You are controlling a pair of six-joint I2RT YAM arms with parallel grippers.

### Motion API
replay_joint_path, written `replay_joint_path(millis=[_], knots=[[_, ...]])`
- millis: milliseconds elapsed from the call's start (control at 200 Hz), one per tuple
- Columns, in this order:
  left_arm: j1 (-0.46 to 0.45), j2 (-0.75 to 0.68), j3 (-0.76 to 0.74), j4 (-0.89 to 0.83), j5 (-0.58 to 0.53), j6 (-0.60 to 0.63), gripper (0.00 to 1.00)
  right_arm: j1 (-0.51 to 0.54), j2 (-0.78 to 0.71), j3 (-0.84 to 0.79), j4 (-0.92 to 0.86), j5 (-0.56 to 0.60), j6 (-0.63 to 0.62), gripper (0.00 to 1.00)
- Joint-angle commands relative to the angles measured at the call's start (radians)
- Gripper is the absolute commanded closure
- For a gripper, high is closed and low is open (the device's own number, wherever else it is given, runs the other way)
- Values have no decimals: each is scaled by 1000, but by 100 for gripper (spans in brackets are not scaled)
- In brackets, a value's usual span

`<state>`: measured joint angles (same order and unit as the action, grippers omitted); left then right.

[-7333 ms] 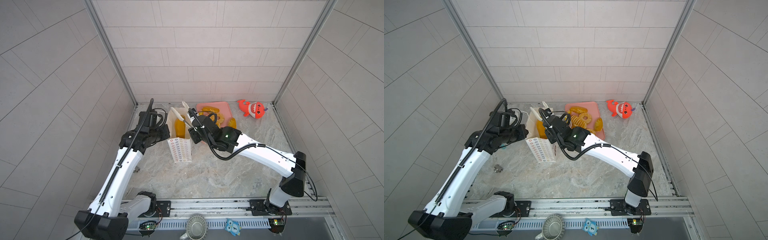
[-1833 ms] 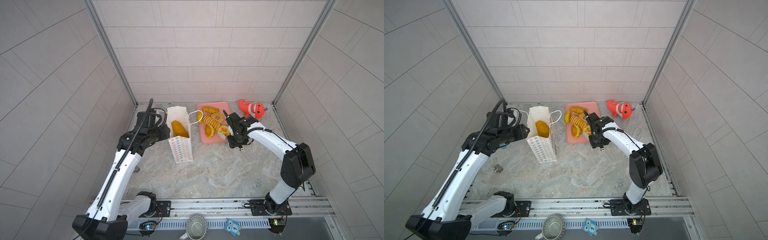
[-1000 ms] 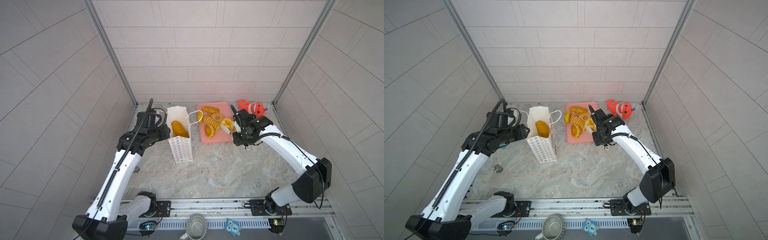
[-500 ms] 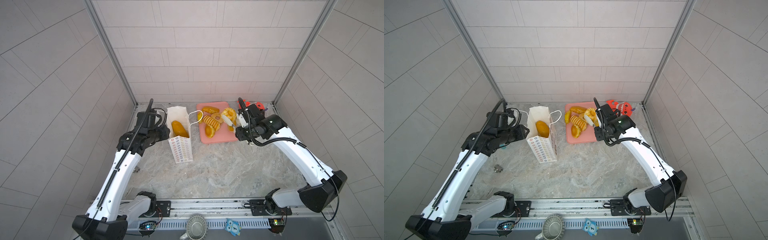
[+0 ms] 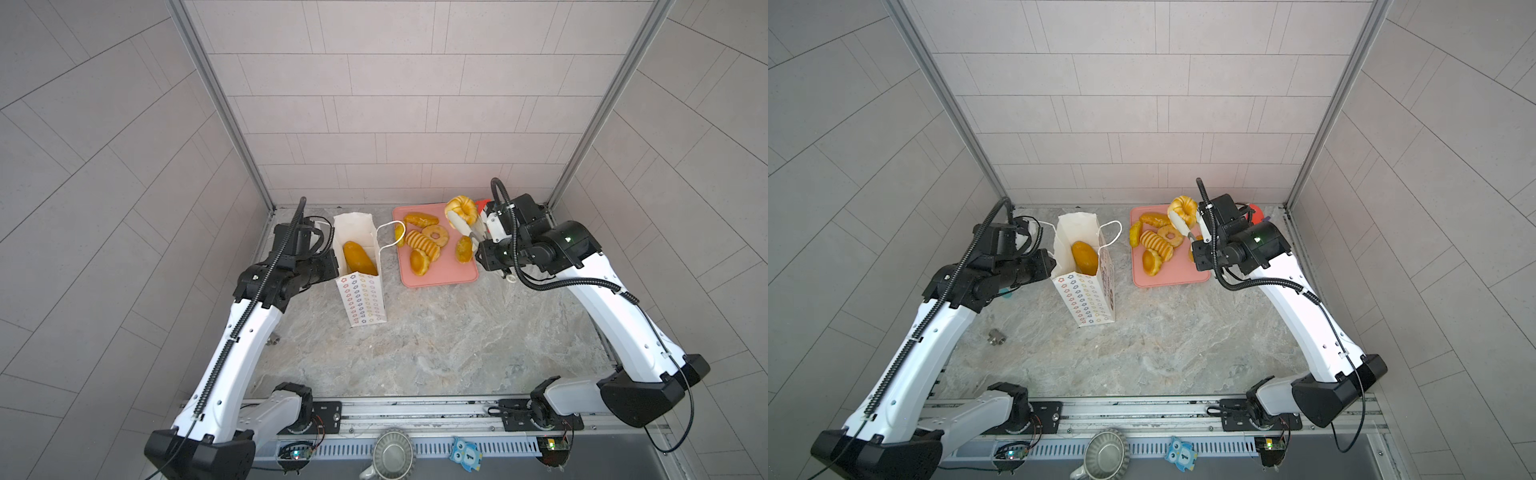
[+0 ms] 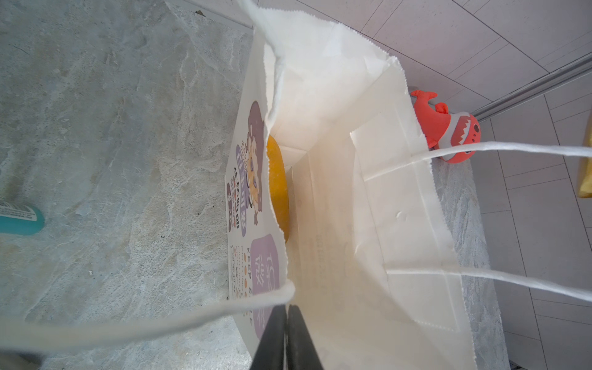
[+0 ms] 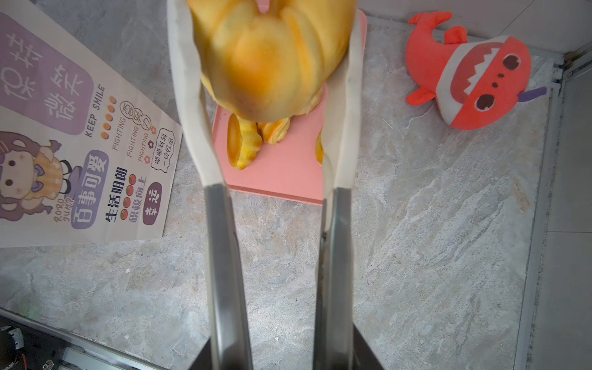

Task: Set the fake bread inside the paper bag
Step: 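Lift the ring bun off the tray with the right gripper's tongs, then carry the ring bun with the right gripper over the paper bag opening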

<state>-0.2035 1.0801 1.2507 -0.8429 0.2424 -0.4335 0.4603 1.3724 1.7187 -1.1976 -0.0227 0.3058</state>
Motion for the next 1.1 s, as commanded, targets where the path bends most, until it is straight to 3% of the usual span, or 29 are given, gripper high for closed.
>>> replay_joint_path(millis=[0, 540, 1096], knots=[[-2, -14, 10, 6, 2, -4, 91, 12, -29, 57, -24, -1, -10, 58], [-2, -15, 8, 12, 2, -13, 93, 147, 21, 292, -95, -22, -4, 59], [-3, -16, 5, 14, 3, -16, 93, 372, 139, 475, -138, 40, -2, 59]])
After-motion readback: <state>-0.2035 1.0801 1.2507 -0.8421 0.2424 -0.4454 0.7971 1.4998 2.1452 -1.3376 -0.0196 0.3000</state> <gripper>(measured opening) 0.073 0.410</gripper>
